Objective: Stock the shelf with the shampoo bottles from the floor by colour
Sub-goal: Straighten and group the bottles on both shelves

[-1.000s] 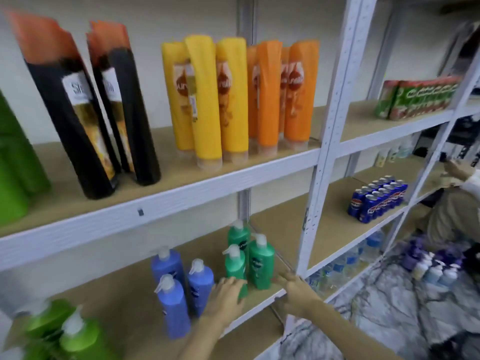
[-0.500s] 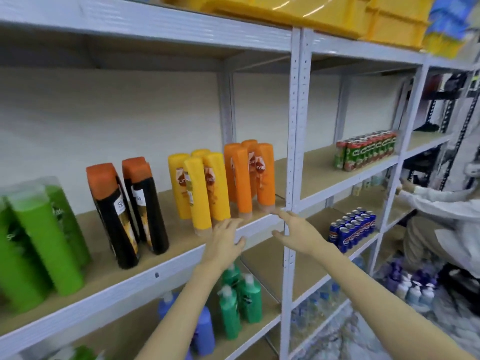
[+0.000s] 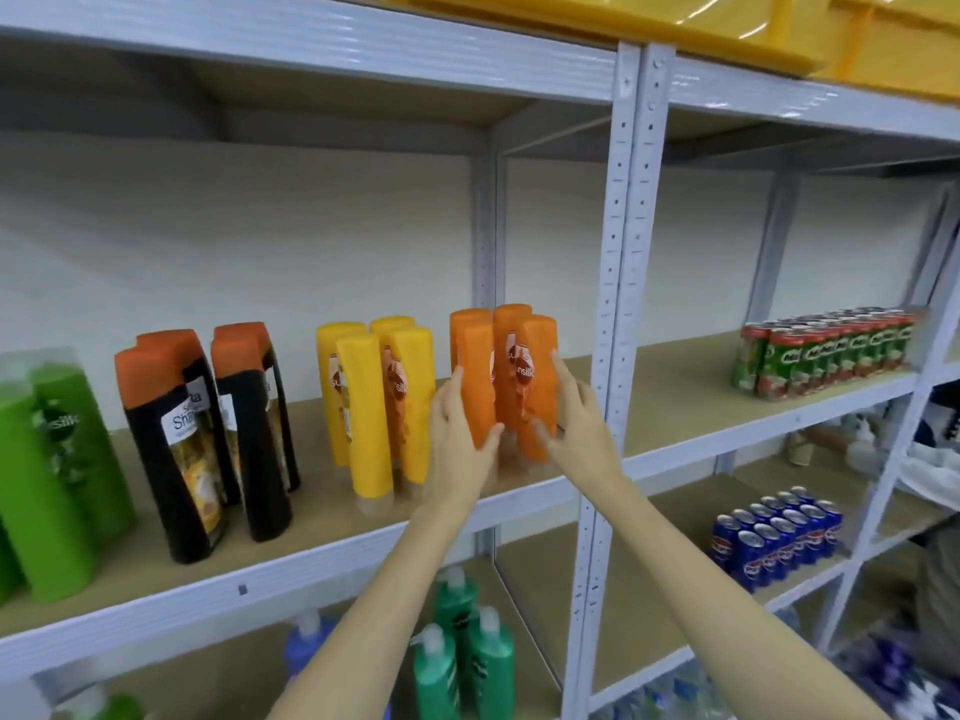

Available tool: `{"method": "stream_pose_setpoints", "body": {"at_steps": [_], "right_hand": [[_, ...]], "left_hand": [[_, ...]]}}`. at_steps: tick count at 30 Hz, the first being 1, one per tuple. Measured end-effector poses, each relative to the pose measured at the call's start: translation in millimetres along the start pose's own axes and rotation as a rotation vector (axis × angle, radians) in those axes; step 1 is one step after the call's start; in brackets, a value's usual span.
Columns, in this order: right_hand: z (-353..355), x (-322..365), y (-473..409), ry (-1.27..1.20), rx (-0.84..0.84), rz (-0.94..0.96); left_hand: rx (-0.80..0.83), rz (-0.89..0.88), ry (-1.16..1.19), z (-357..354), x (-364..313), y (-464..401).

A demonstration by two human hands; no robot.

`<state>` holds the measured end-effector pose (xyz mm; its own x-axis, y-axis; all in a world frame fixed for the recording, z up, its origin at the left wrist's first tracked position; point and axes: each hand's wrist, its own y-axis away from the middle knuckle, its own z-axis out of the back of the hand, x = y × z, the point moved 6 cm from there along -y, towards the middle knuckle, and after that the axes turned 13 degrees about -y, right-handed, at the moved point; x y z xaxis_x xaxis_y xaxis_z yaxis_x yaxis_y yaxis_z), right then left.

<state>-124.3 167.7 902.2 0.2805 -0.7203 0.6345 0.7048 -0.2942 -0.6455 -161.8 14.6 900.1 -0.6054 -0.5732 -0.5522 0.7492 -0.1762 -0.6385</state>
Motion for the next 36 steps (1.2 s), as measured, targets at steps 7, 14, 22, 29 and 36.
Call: {"method": "stream_pose_setpoints", "body": {"at_steps": [7, 14, 22, 29, 36], "right_hand": [[-19, -32, -9, -0.043, 0.062, 0.04], [-32, -54, -11, -0.014, 0.093, 0.098], [-32, -65, -16, -0.246, 0.145, 0.057], [-39, -72, -14, -0.37, 0.18, 0.008], [-42, -75, -16, -0.249, 0.123, -0.006]], "left_hand": [[-0.041, 0.148, -0.061, -34, 13, 0], [-0.068, 0.183, -0.191, -49, 19, -7], [-0.03, 0.103, -0.09, -55, 26, -11], [0.153, 0.104, 0.136, -67, 28, -20], [0.072, 0.148, 0.141, -75, 33, -15]]}}
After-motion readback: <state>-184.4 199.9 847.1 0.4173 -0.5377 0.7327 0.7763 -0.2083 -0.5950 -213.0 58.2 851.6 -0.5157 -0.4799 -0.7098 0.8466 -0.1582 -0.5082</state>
